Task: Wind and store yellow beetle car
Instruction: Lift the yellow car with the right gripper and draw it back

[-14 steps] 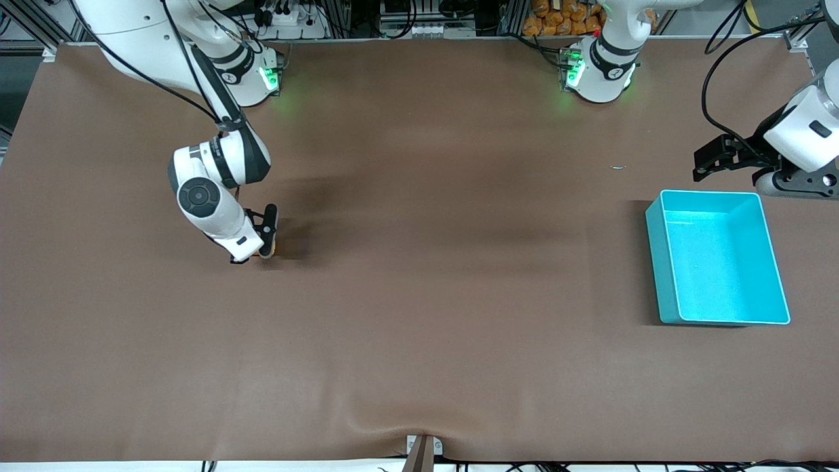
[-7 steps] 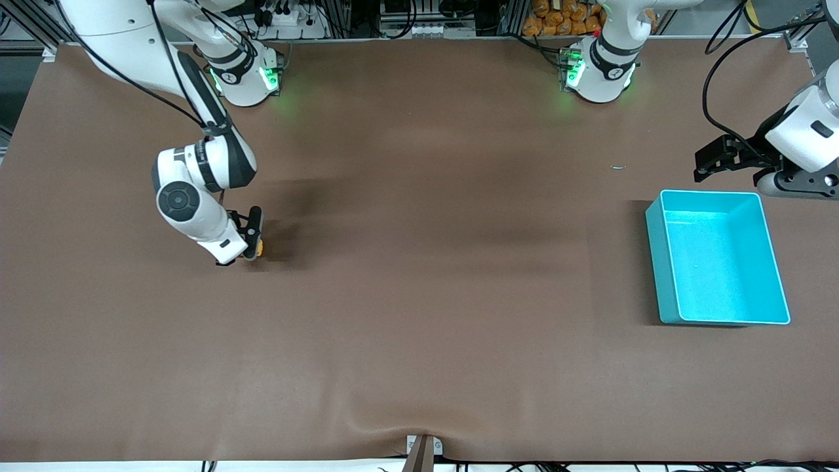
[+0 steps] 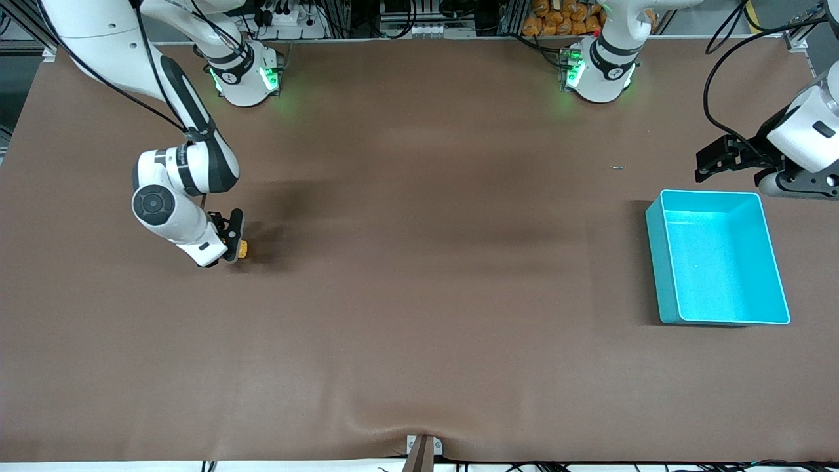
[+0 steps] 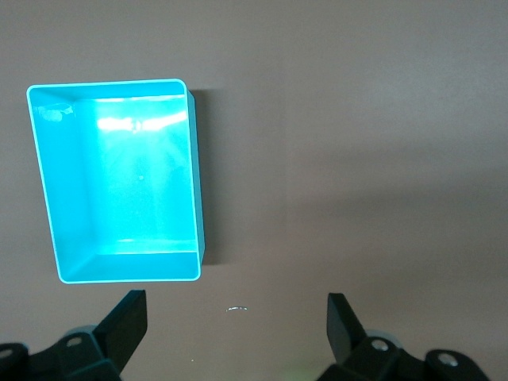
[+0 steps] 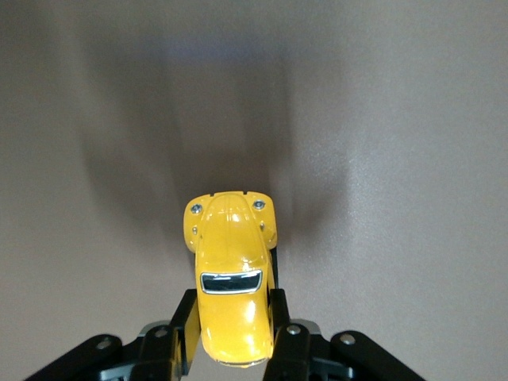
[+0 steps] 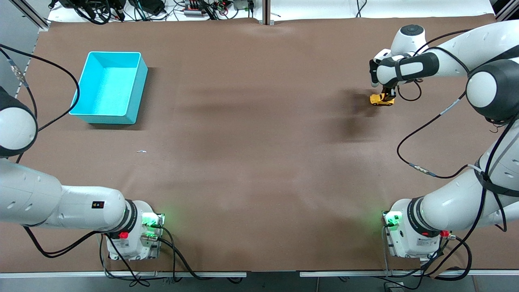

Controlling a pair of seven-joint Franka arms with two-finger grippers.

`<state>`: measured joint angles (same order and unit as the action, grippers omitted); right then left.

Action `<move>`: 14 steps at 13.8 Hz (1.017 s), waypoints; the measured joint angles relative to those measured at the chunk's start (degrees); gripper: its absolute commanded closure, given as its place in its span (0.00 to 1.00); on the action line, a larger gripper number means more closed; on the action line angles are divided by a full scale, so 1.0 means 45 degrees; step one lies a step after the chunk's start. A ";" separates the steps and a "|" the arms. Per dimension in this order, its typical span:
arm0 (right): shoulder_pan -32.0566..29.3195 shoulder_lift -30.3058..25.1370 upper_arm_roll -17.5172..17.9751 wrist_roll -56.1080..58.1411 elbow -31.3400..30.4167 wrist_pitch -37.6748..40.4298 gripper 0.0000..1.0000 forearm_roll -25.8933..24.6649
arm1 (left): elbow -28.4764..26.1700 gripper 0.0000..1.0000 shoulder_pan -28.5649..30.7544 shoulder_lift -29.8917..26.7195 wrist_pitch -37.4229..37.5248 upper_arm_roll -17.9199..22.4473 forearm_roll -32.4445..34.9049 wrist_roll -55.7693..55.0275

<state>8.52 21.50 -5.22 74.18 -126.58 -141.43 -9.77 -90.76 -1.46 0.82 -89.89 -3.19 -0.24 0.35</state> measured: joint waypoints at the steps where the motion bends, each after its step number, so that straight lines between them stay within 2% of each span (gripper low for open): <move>1: -0.0060 0.0000 0.0000 0.0051 0.0000 -0.0004 0.68 0.0000 | 0.0000 0.00 0.0004 0.0000 0.0000 0.0001 0.0000 0.0000; 14: -0.1184 0.0017 -0.0011 0.1529 -0.0026 -0.0279 0.68 -0.0006 | 0.0000 0.00 -0.0030 0.0001 -0.0021 -0.0013 0.0000 0.0000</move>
<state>3.19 21.58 -5.27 81.06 -126.70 -142.68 -9.80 -90.76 -1.60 0.83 -89.98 -3.24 -0.24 0.35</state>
